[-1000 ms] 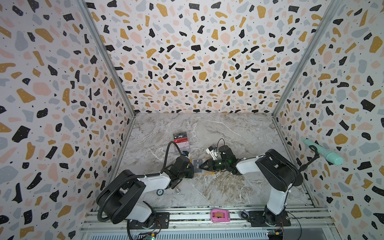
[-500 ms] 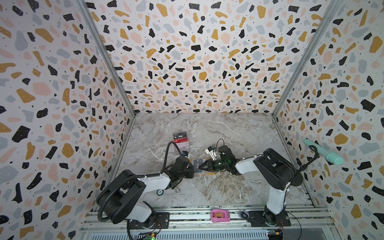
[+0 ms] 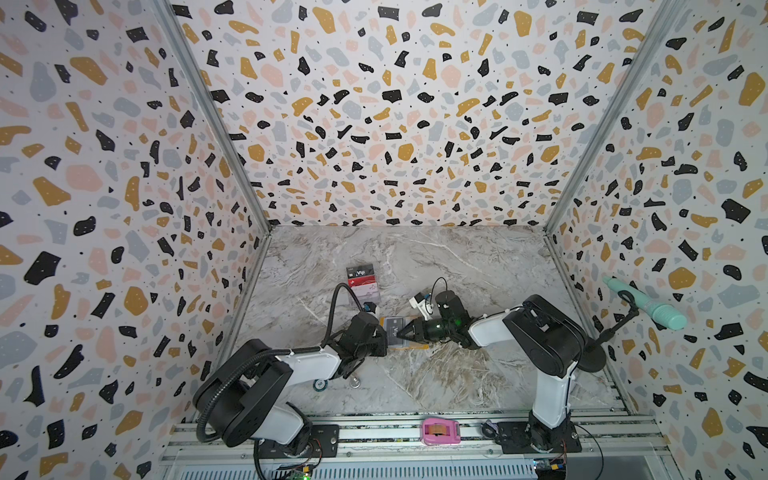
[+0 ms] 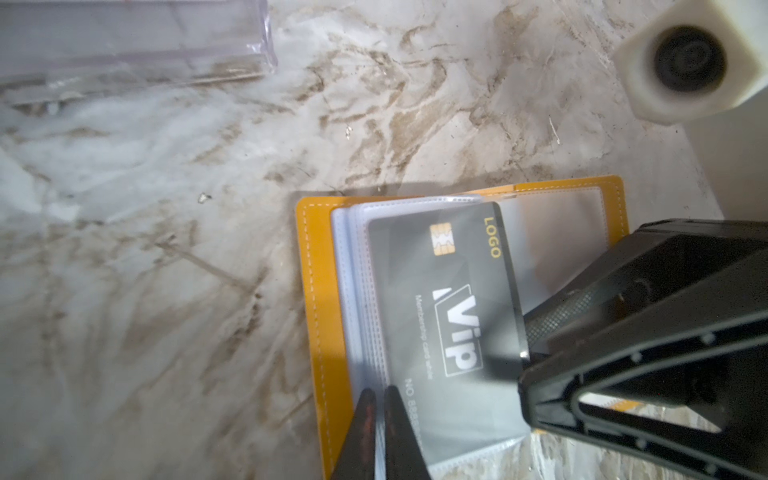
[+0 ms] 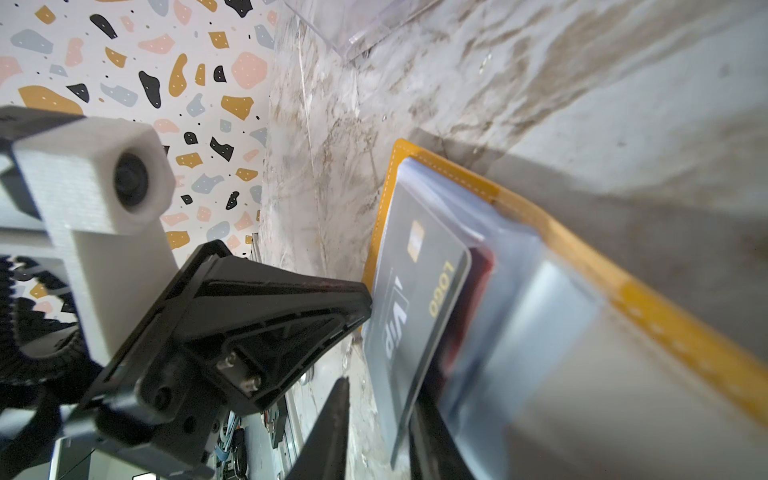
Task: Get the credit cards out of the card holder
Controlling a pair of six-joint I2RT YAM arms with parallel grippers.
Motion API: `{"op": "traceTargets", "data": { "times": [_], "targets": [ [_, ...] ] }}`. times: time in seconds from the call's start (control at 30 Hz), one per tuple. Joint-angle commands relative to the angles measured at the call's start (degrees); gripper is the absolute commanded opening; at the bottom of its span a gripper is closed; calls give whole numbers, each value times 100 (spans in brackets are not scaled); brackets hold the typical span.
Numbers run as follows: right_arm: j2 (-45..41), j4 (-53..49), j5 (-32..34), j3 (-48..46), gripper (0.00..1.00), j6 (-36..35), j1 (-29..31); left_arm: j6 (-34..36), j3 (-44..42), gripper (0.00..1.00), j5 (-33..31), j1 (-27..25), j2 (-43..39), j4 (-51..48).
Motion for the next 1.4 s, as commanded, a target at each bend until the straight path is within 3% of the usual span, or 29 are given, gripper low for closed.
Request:
{"op": "traceTargets", "data": {
  "times": [0.0,0.1,0.2,0.5,0.97,1.27,1.37],
  "targets": [
    [-55,-94,-139,288,28,-178,99,-27,-192,10,55,1,208,-295],
    [-163,-1051,309,514,28,-729,143,-41,-207,10,28,-4,220,-295],
    [-216,-1281,313,616,28,-978,174,-41,-216,10,33,-4,272,-107],
    [-35,-225,-261,523,28,-417,174,-56,-234,10,37,-4,312,-84],
    [230,225,-555,463,28,-208,82,-51,-247,10,-41,1,276,-171],
    [383,2241,-1082,-112,27,913,-165,-23,-200,10,-85,5,291,-216],
    [389,2398,-1093,-199,27,1004,-196,-15,-164,10,-86,5,325,-216]
  ]
}}
